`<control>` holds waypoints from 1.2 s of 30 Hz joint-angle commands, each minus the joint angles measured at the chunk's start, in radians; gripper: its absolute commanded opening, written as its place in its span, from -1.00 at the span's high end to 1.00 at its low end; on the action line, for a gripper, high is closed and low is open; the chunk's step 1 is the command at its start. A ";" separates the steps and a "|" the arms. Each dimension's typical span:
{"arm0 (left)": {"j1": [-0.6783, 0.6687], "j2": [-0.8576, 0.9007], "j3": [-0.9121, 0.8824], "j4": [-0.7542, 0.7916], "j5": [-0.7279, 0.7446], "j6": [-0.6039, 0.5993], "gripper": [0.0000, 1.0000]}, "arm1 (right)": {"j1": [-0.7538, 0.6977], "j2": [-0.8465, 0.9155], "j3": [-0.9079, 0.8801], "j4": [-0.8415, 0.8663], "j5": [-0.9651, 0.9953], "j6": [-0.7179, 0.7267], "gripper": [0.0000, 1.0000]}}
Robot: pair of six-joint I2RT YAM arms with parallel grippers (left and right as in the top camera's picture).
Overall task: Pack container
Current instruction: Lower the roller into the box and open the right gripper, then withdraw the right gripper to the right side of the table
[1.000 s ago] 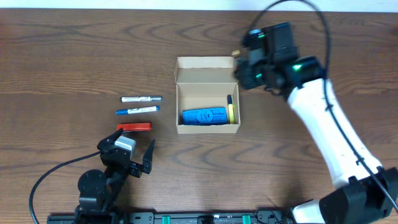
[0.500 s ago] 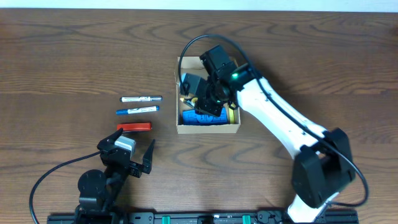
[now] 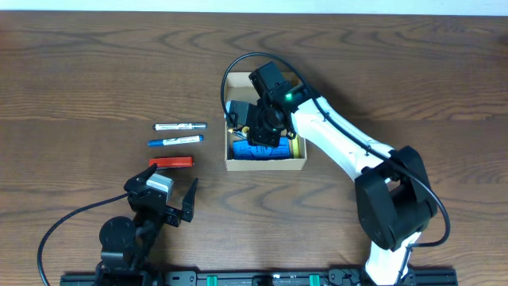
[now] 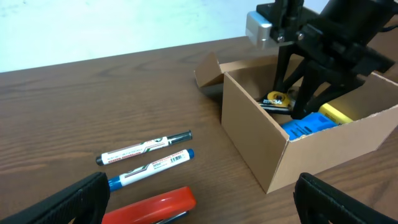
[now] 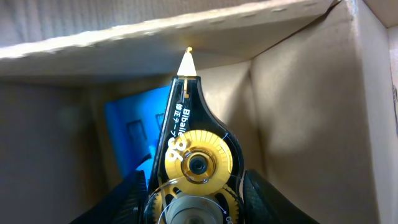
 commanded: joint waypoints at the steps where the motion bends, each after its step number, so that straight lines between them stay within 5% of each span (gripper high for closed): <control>1: 0.005 -0.008 -0.026 -0.003 -0.003 0.021 -0.91 | 0.007 0.011 -0.003 0.005 0.005 -0.023 0.83; 3: 0.005 -0.008 -0.026 -0.003 -0.003 0.021 -0.91 | 0.007 0.011 -0.003 0.003 0.005 -0.014 0.24; 5: 0.005 -0.008 -0.026 -0.003 -0.003 0.021 -0.91 | 0.008 0.008 -0.003 0.004 0.005 0.027 -0.11; 11: 0.005 -0.008 -0.026 -0.003 -0.003 0.021 -0.91 | 0.010 -0.081 0.011 -0.016 -0.003 0.146 -0.19; 22: 0.005 -0.008 -0.026 -0.003 -0.003 0.021 -0.91 | 0.003 -0.515 0.013 -0.159 0.005 0.319 -0.17; 30: 0.005 -0.008 -0.026 -0.003 -0.003 0.021 -0.91 | -0.110 -0.791 0.012 -0.399 0.144 0.623 -0.06; 36: 0.005 -0.008 -0.026 -0.003 -0.003 0.021 -0.91 | -0.196 -0.908 0.011 -0.620 0.139 0.637 -0.01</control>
